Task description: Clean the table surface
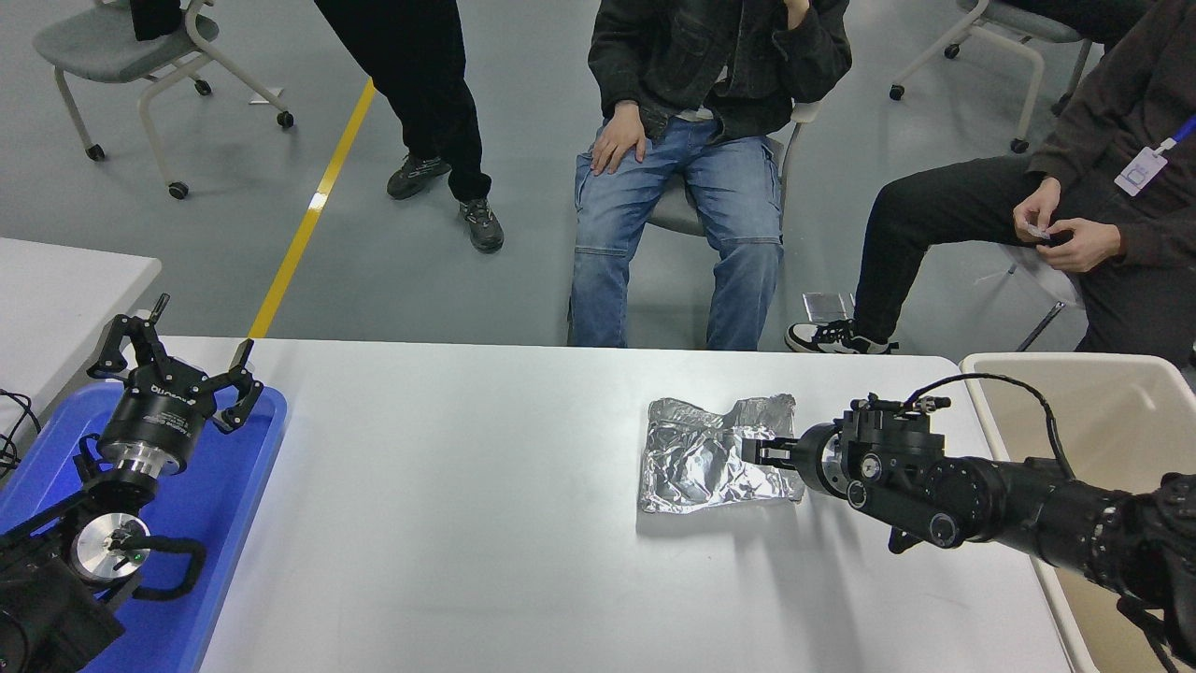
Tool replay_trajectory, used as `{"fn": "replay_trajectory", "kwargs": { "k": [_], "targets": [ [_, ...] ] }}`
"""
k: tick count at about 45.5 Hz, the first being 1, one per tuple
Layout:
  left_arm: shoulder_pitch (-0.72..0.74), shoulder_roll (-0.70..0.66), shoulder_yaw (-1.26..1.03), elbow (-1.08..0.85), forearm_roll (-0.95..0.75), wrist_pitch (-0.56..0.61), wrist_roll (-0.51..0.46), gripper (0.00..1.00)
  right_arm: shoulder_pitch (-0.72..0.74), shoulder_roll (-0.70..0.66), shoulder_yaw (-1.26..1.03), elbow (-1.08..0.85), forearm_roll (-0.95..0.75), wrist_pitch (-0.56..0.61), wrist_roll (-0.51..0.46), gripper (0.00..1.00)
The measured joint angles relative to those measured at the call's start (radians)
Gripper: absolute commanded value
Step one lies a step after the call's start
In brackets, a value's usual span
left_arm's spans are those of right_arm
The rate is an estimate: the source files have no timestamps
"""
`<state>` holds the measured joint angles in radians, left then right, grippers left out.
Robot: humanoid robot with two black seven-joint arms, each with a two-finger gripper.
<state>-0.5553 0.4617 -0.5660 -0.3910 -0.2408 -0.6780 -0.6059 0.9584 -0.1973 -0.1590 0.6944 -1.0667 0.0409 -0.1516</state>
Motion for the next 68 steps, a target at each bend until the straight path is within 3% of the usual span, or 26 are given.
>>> {"fn": "replay_trajectory", "kwargs": {
  "k": [8, 42, 68],
  "targets": [
    [0.0, 0.0, 0.0, 0.0, 0.0, 0.0, 0.0, 1.0, 0.002, 0.0, -0.019, -0.001, 0.001, 0.0, 0.002, 0.0],
    [0.0, 0.0, 0.0, 0.0, 0.0, 0.0, 0.0, 1.0, 0.044, -0.018, -0.046, 0.042, 0.031, 0.013, 0.002, 0.0],
    [0.0, 0.0, 0.0, 0.001, 0.0, 0.0, 0.0, 1.0, 0.152, -0.295, -0.038, 0.372, 0.075, 0.033, 0.0, 0.0]
  ]
}}
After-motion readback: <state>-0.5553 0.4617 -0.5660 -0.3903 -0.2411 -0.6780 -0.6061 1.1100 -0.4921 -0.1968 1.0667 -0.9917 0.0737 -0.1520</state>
